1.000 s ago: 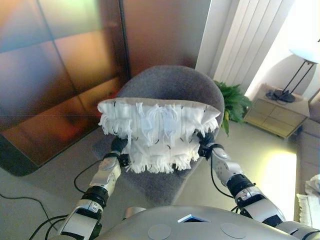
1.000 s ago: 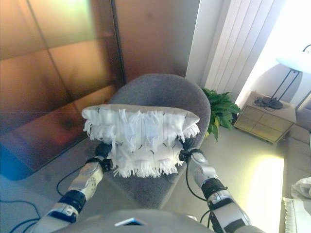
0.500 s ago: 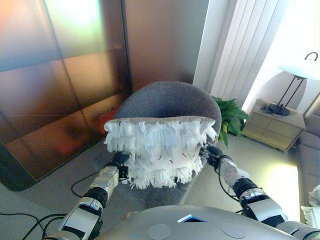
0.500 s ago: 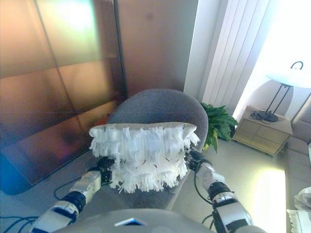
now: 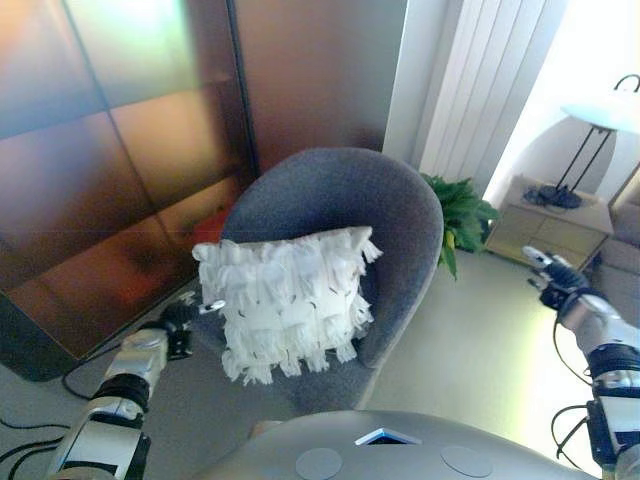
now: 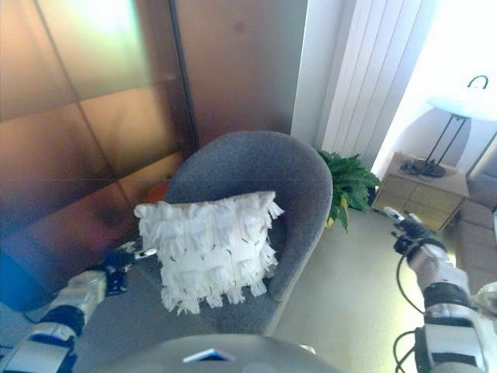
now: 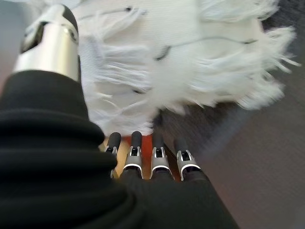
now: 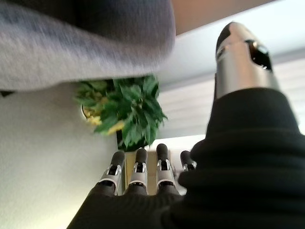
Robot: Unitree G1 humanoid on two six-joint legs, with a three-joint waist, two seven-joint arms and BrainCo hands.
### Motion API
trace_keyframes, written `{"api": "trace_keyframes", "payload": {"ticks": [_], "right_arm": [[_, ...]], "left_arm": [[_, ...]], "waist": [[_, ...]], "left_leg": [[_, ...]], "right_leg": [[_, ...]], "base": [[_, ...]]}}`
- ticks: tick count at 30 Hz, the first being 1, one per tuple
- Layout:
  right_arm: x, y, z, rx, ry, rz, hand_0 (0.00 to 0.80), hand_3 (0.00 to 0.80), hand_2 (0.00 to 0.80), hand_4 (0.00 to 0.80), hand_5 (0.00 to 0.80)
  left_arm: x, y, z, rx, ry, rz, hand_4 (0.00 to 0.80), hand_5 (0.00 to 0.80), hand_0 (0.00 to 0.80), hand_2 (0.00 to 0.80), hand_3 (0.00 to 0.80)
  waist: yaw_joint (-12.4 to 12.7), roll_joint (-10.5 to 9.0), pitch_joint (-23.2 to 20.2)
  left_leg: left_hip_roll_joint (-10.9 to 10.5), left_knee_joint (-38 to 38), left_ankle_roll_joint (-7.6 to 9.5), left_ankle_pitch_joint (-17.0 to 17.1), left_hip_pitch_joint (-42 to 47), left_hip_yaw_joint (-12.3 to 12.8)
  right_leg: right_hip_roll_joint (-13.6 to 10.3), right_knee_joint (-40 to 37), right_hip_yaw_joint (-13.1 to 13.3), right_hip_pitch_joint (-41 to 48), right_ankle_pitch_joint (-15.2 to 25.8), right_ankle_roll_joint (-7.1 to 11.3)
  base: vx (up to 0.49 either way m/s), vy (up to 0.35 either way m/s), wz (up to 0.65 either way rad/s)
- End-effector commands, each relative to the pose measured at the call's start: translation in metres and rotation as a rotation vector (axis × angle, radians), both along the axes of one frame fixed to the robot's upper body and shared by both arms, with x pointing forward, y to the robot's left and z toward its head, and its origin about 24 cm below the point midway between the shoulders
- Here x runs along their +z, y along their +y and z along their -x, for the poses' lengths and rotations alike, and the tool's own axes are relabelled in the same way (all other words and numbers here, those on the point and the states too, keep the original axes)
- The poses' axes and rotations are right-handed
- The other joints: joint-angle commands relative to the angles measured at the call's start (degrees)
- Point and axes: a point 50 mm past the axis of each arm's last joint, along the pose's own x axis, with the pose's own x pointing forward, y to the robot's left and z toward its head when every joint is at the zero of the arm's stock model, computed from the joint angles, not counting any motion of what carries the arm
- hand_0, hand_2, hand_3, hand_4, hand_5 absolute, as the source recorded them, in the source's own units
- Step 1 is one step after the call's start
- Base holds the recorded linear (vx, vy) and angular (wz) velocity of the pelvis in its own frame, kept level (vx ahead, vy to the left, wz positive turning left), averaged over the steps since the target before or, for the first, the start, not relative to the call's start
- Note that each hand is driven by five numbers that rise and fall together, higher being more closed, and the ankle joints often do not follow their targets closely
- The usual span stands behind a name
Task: Pick up the cushion and take it to the sofa
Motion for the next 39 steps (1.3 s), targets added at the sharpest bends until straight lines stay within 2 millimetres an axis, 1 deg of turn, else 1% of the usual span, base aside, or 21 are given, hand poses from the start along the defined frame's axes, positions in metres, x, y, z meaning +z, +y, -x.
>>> {"api": "trace_keyframes", "payload": {"ticks": [1, 2, 3, 5, 7, 9, 14, 18, 21, 24, 25, 26, 27, 28, 29, 33, 34, 35, 36, 37, 39], "right_arm": [[0.054, -0.032, -0.008, -0.026, -0.124, 0.146, 0.0, 0.0, 0.0, 0.0, 0.0], [0.059, -0.041, 0.002, -0.043, -0.121, 0.171, 0.0, 0.0, 0.0, 0.0, 0.0], [0.06, -0.045, 0.007, -0.052, -0.117, 0.182, 0.0, 0.0, 0.0, 0.0, 0.0], [0.067, -0.058, 0.026, -0.082, -0.112, 0.208, 0.0, 0.0, 0.0, 0.0, 0.0], [0.071, -0.065, 0.036, -0.104, -0.104, 0.225, 0.0, 0.0, 0.0, 0.0, 0.0], [0.076, -0.07, 0.045, -0.128, -0.104, 0.235, 0.0, 0.0, 0.0, 0.0, 0.0], [0.077, -0.084, 0.078, -0.194, -0.076, 0.256, 0.0, 0.0, 0.0, 0.0, 0.0], [0.064, -0.086, 0.098, -0.217, -0.034, 0.24, 0.0, 0.0, 0.0, 0.0, 0.0], [0.032, -0.075, 0.119, -0.214, 0.088, 0.291, 0.0, 0.0, 0.0, 0.0, 0.0], [-0.015, -0.055, 0.148, -0.218, 0.275, 0.279, 0.0, 0.0, 0.0, 0.0, 0.0], [-0.04, -0.041, 0.162, -0.189, 0.375, 0.266, 0.0, 0.0, 0.0, 0.0, 0.0], [-0.062, -0.026, 0.176, -0.193, 0.453, 0.177, 0.0, 0.0, 0.0, 0.0, 0.0], [-0.087, -0.003, 0.189, -0.174, 0.505, 0.105, 0.0, 0.0, 0.0, 0.0, 0.0], [-0.118, 0.031, 0.21, -0.159, 0.59, 0.036, 0.0, 0.0, 0.0, 0.0, 0.0], [-0.138, 0.058, 0.228, -0.151, 0.664, -0.036, 0.0, 0.0, 0.0, 0.0, 0.0], [-0.173, 0.133, 0.247, 0.021, 0.848, -0.194, 0.0, 0.0, 0.0, 0.0, 0.0], [-0.174, 0.133, 0.247, 0.021, 0.848, -0.194, 0.0, 0.0, 0.0, 0.0, 0.0], [-0.179, 0.15, 0.246, 0.077, 0.887, -0.226, 0.0, 0.0, 0.0, 0.0, 0.0], [-0.182, 0.158, 0.241, 0.115, 0.897, -0.235, 0.0, 0.0, 0.0, 0.0, 0.0], [-0.186, 0.173, 0.232, 0.239, 0.911, -0.246, 0.0, 0.0, 0.0, 0.0, 0.0], [-0.19, 0.189, 0.224, 0.326, 0.91, -0.233, 0.0, 0.0, 0.0, 0.0, 0.0]], "left_arm": [[0.007, 0.018, 0.007, 0.02, -0.039, -0.027, 0.0, 0.0, 0.0, 0.0, 0.0], [0.007, 0.027, 0.02, 0.061, -0.028, -0.037, 0.0, 0.0, 0.0, 0.0, 0.0], [0.008, 0.032, 0.026, 0.093, -0.02, -0.041, 0.0, 0.0, 0.0, 0.0, 0.0], [0.009, 0.05, 0.057, 0.161, 0.019, -0.07, 0.0, 0.0, 0.0, 0.0, 0.0], [0.011, 0.06, 0.074, 0.218, 0.034, -0.091, 0.0, 0.0, 0.0, 0.0, 0.0], [0.013, 0.068, 0.088, 0.288, 0.026, -0.1, 0.0, 0.0, 0.0, 0.0, 0.0], [0.01, 0.073, 0.12, 0.389, 0.068, -0.124, 0.0, 0.0, 0.0, 0.0, 0.0], [0.005, 0.074, 0.145, 0.506, 0.121, -0.146, 0.0, 0.0, 0.0, 0.0, 0.0], [-0.008, 0.06, 0.164, 0.518, 0.221, -0.143, 0.0, 0.0, 0.0, 0.0, 0.0], [-0.031, 0.029, 0.183, 0.572, 0.356, -0.055, 0.0, 0.0, 0.0, 0.0, 0.0], [-0.041, 0.012, 0.192, 0.581, 0.414, -0.02, 0.0, 0.0, 0.0, 0.0, 0.0], [-0.049, -0.003, 0.2, 0.586, 0.478, 0.017, 0.0, 0.0, 0.0, 0.0, 0.0], [-0.055, -0.016, 0.208, 0.58, 0.529, 0.032, 0.0, 0.0, 0.0, 0.0, 0.0], [-0.06, -0.031, 0.217, 0.561, 0.592, 0.06, 0.0, 0.0, 0.0, 0.0, 0.0], [-0.065, -0.044, 0.221, 0.541, 0.639, 0.086, 0.0, 0.0, 0.0, 0.0, 0.0], [-0.079, -0.081, 0.215, 0.505, 0.741, 0.128, 0.0, 0.0, 0.0, 0.0, 0.0], [-0.079, -0.081, 0.215, 0.505, 0.741, 0.128, 0.0, 0.0, 0.0, 0.0, 0.0], [-0.082, -0.09, 0.207, 0.477, 0.746, 0.144, 0.0, 0.0, 0.0, 0.0, 0.0], [-0.084, -0.095, 0.201, 0.471, 0.742, 0.149, 0.0, 0.0, 0.0, 0.0, 0.0], [-0.087, -0.104, 0.188, 0.425, 0.72, 0.187, 0.0, 0.0, 0.0, 0.0, 0.0], [-0.09, -0.113, 0.17, 0.315, 0.706, 0.187, 0.0, 0.0, 0.0, 0.0, 0.0]], "waist": [[0.6, 1.19, 0.8], [0.7, 1.22, 1.1], [0.7, 1.21, 1.2], [0.8, 1.03, 1.7], [0.7, 0.93, 2.0], [0.4, 0.89, 2.6], [0.2, 0.81, 3.8], [-0.2, 0.27, 4.6], [-0.7, -0.28, 5.1], [-1.2, -0.87, 5.7], [-1.1, -1.16, 6.1], [-1.2, -1.35, 6.4], [-1.1, -1.59, 6.5], [-1.0, -2.02, 6.7], [-0.9, -2.44, 6.8], [-0.9, -3.5, 6.3], [-0.9, -3.5, 6.3], [-0.9, -3.68, 6.2], [-0.9, -3.73, 6.2], [-0.9, -3.74, 6.1], [-0.7, -3.58, 5.9]], "left_leg": [[-0.9, 0.5, 0.58, -2.3, -2.0, 0.5], [-1.0, 0.5, 0.51, -2.4, -2.0, 0.5], [-1.1, 0.5, 0.49, -2.4, -1.9, 0.5], [-1.1, 0.6, 0.32, -2.3, -2.0, 0.6], [-1.1, 0.6, 0.15, -2.2, -2.0, 0.5], [-1.2, 0.6, -0.02, -2.2, -2.1, 0.5], [-1.4, 0.6, -0.4, -2.0, -3.0, 0.4], [-1.2, 0.5, -0.6, -1.9, -4.1, 0.3], [-1.1, 0.5, -0.66, -1.9, -5.4, 0.4], [-0.9, 0.5, -0.36, -2.3, -6.3, 0.5], [-0.7, 0.6, -0.08, -2.2, -6.9, 0.6], [-0.6, 0.6, 0.13, -2.2, -7.2, 0.6], [-0.5, 0.6, 0.39, -2.2, -7.4, 0.7], [-0.6, 0.5, 0.76, -2.2, -7.7, 0.7], [-0.6, 0.5, 1.09, -2.4, -7.7, 0.7], [-1.2, 0.5, 2.16, -3.0, -8.6, 0.8], [-1.2, 0.5, 2.16, -3.0, -8.6, 0.8], [-1.3, 0.5, 2.41, -3.3, -8.7, 0.8], [-1.3, 0.5, 2.52, -3.5, -8.7, 0.9], [-1.4, 0.5, 2.73, -3.7, -8.9, 1.0], [-1.5, 0.5, 3.03, -4.0, -9.1, 0.9]], "right_leg": [[-4.7, 0.4, -3.6, 1.4, -3.0, 4.01], [-4.6, 0.4, -3.8, 1.5, -3.1, 4.0], [-4.6, 0.4, -3.8, 1.5, -3.2, 4.0], [-4.7, 0.4, -4.1, 1.7, -3.3, 3.93], [-4.6, 0.4, -4.2, 1.7, -3.3, 3.87], [-4.6, 0.4, -4.3, 1.6, -3.4, 3.74], [-4.7, 0.4, -4.6, 1.0, -3.4, 3.68], [-4.7, 0.4, -5.0, 0.0, -3.5, 3.55], [-4.6, 0.4, -5.1, -1.1, -3.6, 3.48], [-4.1, 0.4, -4.8, -1.9, -4.3, 3.32], [-3.9, 0.4, -4.6, -2.5, -4.4, 3.14], [-3.8, 0.4, -4.5, -2.8, -4.4, 3.01], [-3.6, 0.4, -4.3, -2.9, -4.4, 2.87], [-3.3, 0.4, -4.2, -3.1, -4.4, 2.71], [-3.1, 0.4, -4.0, -3.0, -4.3, 2.62], [-2.9, 0.4, -2.9, -4.0, -3.7, 2.39], [-2.9, 0.4, -2.9, -4.0, -3.7, 2.39], [-2.9, 0.5, -2.4, -4.2, -3.7, 2.35], [-2.9, 0.5, -2.2, -4.3, -3.7, 2.33], [-2.9, 0.5, -1.9, -4.6, -3.6, 2.22], [-3.0, 0.6, -1.7, -4.9, -3.8, 2.23]], "base": [[0.0, 0.0, 0.0], [0.0, 0.0, 0.0], [-0.03, -0.011, 0.04], [-0.032, -0.026, 0.08], [-0.036, -0.024, 0.04], [-0.064, -0.022, -0.01], [-0.104, -0.023, 0.0], [-0.164, -0.055, -0.04], [-0.205, -0.074, -0.05], [-0.242, -0.083, 0.02], [-0.282, -0.08, 0.0], [-0.275, -0.091, -0.01], [-0.246, -0.104, -0.03], [-0.224, -0.12, -0.01], [-0.209, -0.115, -0.02], [-0.143, -0.067, -0.03], [-0.137, -0.047, -0.13], [-0.097, -0.03, -0.11], [-0.177, -0.043, -0.08], [-0.164, -0.03, -0.07], [-0.148, -0.029, -0.14]]}}
